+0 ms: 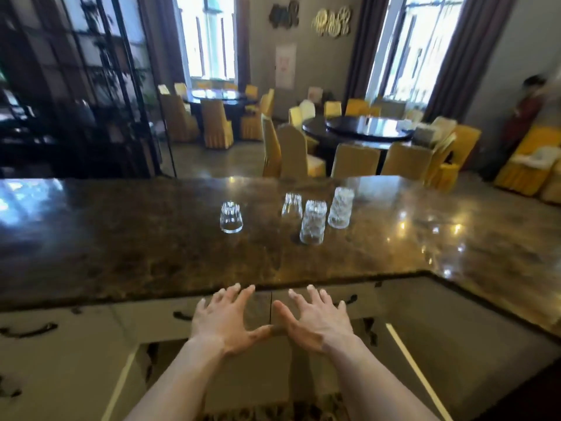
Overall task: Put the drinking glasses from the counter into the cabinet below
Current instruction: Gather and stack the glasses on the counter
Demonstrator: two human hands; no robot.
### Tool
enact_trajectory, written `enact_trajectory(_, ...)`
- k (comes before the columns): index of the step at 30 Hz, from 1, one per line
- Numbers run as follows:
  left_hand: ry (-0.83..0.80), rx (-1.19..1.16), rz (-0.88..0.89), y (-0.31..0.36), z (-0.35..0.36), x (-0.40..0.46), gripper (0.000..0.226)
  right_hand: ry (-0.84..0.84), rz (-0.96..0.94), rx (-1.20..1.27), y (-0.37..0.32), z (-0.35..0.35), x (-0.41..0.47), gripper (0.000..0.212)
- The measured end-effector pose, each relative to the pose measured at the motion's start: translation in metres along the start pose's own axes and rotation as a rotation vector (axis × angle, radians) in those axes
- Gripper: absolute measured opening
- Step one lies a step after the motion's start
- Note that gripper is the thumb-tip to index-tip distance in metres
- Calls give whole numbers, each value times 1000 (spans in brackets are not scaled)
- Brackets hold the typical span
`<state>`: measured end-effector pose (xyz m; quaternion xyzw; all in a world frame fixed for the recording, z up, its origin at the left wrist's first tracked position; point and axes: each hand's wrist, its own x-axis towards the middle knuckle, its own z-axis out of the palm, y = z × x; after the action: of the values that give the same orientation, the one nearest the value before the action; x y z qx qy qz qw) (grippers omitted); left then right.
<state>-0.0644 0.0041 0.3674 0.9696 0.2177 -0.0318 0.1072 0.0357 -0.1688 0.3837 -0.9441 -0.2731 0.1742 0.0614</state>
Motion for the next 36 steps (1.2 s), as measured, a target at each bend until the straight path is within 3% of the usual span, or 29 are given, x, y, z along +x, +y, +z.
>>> enact_trajectory(6,238,-28,62,7,-82,22,98,263,-63,43,-21,-82,3,101)
enact_trajectory(9,343,-19,104,8,-110,38,98,378,-84,25,-23,-110,5,93)
enact_trajectory(15,465,-17,142,6,-129,61,104,457,-71,16,-19,-138,17,87)
enact_trajectory(27,393,17,168,-28,-111,113,103,419,-32,-79,-21,-117,74,80)
enact_trajectory(33,253,192,150,-42,-91,179,102,365,-109,-418,6,-118,140,91)
enact_trajectory(36,180,355,143,-42,-82,228,107,317,-220,-601,20,-123,191,81)
